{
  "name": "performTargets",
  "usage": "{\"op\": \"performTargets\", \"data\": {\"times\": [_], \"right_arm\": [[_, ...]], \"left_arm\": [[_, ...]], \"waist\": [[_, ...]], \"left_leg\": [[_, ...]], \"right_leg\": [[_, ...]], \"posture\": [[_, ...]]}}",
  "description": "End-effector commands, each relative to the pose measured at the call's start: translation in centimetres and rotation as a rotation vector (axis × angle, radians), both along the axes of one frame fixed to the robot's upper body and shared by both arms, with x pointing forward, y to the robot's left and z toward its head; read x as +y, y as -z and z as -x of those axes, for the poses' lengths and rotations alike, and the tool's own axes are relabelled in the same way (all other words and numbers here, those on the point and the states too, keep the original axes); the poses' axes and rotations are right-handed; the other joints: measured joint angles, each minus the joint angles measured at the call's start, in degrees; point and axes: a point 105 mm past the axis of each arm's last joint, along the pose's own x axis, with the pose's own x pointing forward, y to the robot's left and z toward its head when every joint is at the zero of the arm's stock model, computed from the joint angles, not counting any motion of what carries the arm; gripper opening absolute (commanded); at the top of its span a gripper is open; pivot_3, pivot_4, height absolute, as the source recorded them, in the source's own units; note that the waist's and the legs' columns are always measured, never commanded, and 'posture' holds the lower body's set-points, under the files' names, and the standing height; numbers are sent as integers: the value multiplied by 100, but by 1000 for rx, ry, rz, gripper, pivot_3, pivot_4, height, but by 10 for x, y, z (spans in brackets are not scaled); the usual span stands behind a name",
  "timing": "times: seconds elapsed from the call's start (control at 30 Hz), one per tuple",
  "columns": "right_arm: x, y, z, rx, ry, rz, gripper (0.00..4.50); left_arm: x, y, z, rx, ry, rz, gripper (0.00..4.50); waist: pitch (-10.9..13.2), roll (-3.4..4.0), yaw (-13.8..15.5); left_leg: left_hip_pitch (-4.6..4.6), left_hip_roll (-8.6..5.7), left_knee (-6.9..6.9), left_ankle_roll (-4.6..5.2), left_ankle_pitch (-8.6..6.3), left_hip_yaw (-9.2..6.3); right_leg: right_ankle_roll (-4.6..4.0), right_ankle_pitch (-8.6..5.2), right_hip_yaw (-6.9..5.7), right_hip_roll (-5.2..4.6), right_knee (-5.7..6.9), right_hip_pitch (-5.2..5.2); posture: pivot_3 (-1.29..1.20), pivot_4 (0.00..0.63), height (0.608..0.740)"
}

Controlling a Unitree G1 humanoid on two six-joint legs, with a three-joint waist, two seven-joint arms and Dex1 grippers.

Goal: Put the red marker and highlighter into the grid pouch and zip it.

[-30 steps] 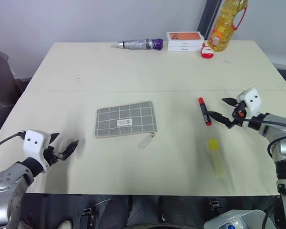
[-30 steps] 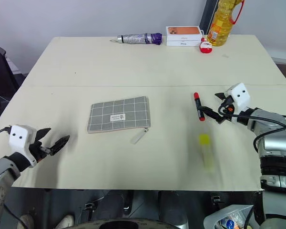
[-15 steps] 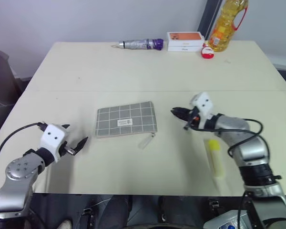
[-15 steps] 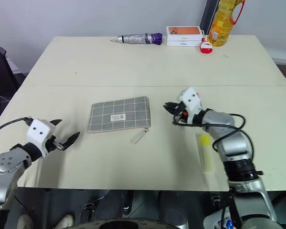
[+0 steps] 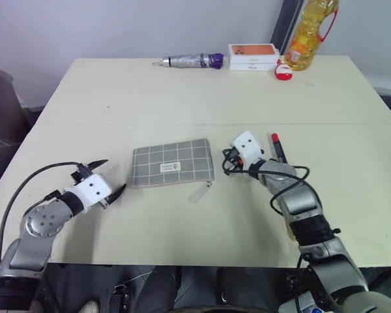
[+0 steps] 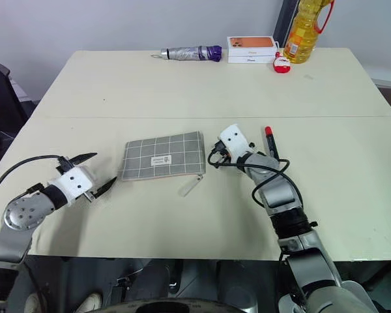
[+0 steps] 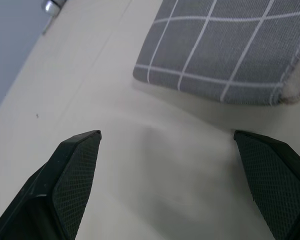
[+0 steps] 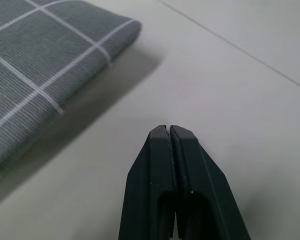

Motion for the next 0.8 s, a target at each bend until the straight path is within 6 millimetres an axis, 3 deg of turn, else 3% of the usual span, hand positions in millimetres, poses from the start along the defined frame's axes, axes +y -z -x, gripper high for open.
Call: {"op": "performTargets", "data": {"times": [0.03, 0.47, 0.8], "right_arm": [[12, -14, -7, -54, -15, -4, 108], [37, -8, -12, -28, -106, 45, 108], [52, -15, -19, -59, -137, 46, 108]], "left_arm": [[-6, 16, -3, 40, 65, -68, 4500], [-24, 27, 3, 103, 360, -186, 4500], [-36, 29, 5, 106, 505, -228, 4500]], "waist": [[-1, 0, 5], [-6, 7, -40], [-8, 10, -33]], "left_leg": [[0, 0, 0, -1, 0, -1], [1, -1, -4, -2, 1, 0], [1, -2, -4, -2, 1, 0]], "right_leg": [[0, 0, -1, 1, 0, 0], [0, 0, -1, 5, 3, -4], [0, 0, -1, 10, 6, -5]], "posture": [[0, 150, 740], [0, 150, 740], [0, 150, 740]]}}
